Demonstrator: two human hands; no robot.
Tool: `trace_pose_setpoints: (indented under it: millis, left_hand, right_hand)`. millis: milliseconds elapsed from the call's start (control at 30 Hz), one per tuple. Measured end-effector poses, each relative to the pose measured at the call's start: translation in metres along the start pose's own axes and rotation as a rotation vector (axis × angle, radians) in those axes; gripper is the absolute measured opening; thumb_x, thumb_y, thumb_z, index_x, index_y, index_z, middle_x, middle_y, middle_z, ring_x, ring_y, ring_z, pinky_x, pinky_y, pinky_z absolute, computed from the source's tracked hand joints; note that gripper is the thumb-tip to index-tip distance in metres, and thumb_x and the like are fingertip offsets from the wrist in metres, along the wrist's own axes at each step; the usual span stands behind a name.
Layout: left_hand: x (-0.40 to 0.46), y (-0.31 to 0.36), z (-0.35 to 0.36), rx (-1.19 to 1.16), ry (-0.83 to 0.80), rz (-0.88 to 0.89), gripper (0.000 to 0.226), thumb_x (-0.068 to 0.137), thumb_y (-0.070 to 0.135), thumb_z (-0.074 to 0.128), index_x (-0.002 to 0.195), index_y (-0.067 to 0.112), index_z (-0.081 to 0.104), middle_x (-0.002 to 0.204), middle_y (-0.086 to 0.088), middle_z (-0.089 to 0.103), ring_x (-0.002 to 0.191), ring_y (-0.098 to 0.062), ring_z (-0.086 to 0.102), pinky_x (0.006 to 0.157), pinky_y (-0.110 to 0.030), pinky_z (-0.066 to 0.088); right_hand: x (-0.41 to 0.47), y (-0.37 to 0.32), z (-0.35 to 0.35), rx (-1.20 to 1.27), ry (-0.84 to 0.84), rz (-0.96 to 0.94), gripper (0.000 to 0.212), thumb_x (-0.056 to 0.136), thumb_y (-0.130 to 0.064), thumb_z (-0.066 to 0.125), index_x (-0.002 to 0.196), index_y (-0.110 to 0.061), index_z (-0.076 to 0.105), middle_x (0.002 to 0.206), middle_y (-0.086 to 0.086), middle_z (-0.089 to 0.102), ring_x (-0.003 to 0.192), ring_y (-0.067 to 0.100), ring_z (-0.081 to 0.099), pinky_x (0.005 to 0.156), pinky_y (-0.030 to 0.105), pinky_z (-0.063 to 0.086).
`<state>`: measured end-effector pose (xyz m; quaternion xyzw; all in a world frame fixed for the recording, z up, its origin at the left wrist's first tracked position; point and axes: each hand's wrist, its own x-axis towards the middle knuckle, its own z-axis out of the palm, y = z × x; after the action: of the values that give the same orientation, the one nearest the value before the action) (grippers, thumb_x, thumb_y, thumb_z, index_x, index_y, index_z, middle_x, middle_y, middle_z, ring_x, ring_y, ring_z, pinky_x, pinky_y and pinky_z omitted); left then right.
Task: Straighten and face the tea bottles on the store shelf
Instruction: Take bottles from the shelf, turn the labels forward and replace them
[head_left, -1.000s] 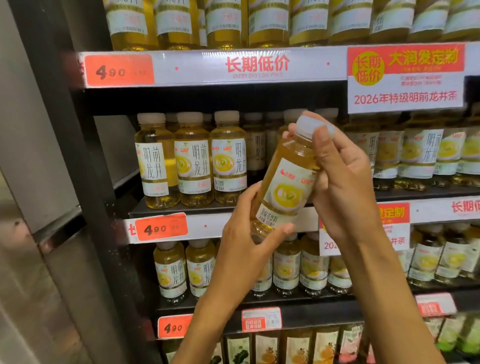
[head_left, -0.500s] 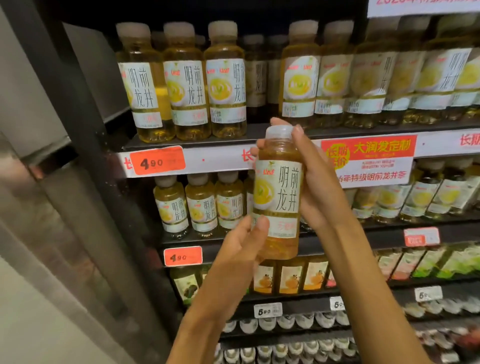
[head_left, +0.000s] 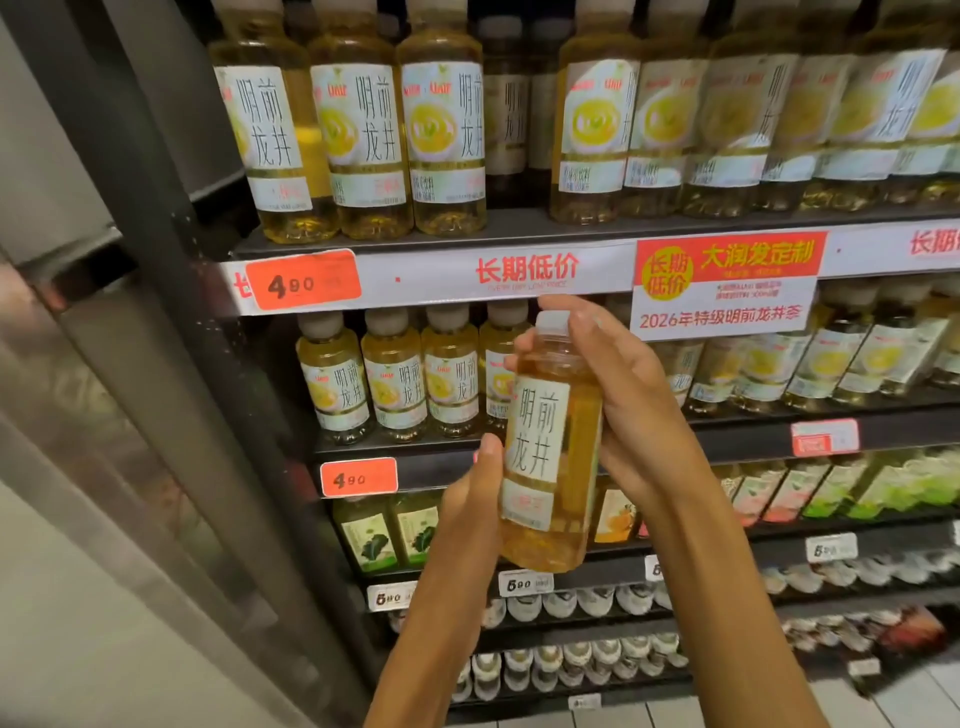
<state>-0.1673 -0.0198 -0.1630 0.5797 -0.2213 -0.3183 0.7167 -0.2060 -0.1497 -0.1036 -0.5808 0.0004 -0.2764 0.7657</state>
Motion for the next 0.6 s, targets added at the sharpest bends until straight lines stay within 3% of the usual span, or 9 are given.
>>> trace_pose_setpoints:
  millis: [100,167,233,333,467,533,600]
  left_hand:
    - [-0.001,0.001,0.01,0.049,0.088,0.015,0.06,0.068,0.073,0.035,0.101,0.037,0.072,0.102,0.006,0.075,0.1,-0.012,0.068,0.099,-0.039,0.047]
    - [-0.002,-0.001,0.019,0.045,0.118,0.026,0.048,0.073,0.071,0.035,0.088,0.044,0.072,0.093,0.014,0.075,0.092,-0.006,0.069,0.088,-0.031,0.049]
    - [-0.005,-0.002,0.025,0.029,0.145,0.016,0.045,0.077,0.073,0.034,0.08,0.047,0.07,0.089,0.016,0.072,0.09,-0.008,0.067,0.088,-0.033,0.05]
    - [-0.006,-0.005,0.028,-0.046,0.099,-0.068,0.072,0.061,0.082,0.036,0.102,0.034,0.071,0.102,-0.003,0.074,0.097,-0.025,0.069,0.095,-0.048,0.049]
    - [-0.001,-0.008,0.038,-0.166,-0.021,-0.117,0.07,0.07,0.073,0.039,0.095,0.02,0.077,0.083,-0.016,0.073,0.069,-0.028,0.069,0.063,-0.037,0.055]
    - [0.002,-0.01,0.045,-0.172,-0.042,-0.107,0.07,0.073,0.072,0.041,0.098,0.017,0.075,0.084,-0.018,0.072,0.069,-0.028,0.069,0.061,-0.036,0.054]
    - [0.005,-0.01,0.054,-0.131,0.01,-0.088,0.073,0.068,0.075,0.041,0.1,0.02,0.075,0.088,-0.016,0.074,0.075,-0.027,0.071,0.069,-0.039,0.056]
  right_hand:
    - [-0.009,0.001,0.003,-0.157,0.057,-0.042,0.035,0.085,-0.04,0.058,0.115,-0.023,0.061,0.1,0.005,0.073,0.095,0.017,0.069,0.078,0.031,0.055]
    - [-0.013,0.0,0.001,-0.203,0.054,-0.037,0.038,0.08,-0.043,0.059,0.114,-0.025,0.062,0.101,0.004,0.073,0.096,0.016,0.069,0.08,0.031,0.057]
    - [-0.014,-0.003,-0.004,-0.196,0.02,-0.016,0.039,0.081,-0.045,0.06,0.115,-0.026,0.064,0.104,0.003,0.073,0.099,0.017,0.069,0.082,0.033,0.057]
    - [-0.011,-0.008,-0.014,-0.068,-0.047,0.018,0.035,0.086,-0.039,0.059,0.115,-0.021,0.064,0.103,0.005,0.073,0.099,0.021,0.069,0.079,0.031,0.057]
    - [-0.005,-0.016,-0.024,0.057,-0.155,0.055,0.03,0.089,-0.03,0.054,0.114,-0.014,0.062,0.092,0.008,0.071,0.088,0.024,0.07,0.076,0.035,0.057]
    - [-0.003,-0.021,-0.029,0.072,-0.177,0.057,0.025,0.089,-0.027,0.056,0.108,-0.013,0.063,0.087,0.008,0.07,0.083,0.023,0.069,0.072,0.034,0.057]
    - [-0.001,-0.026,-0.034,0.074,-0.162,0.042,0.019,0.087,-0.024,0.059,0.101,-0.01,0.063,0.08,0.007,0.068,0.077,0.022,0.068,0.069,0.033,0.057]
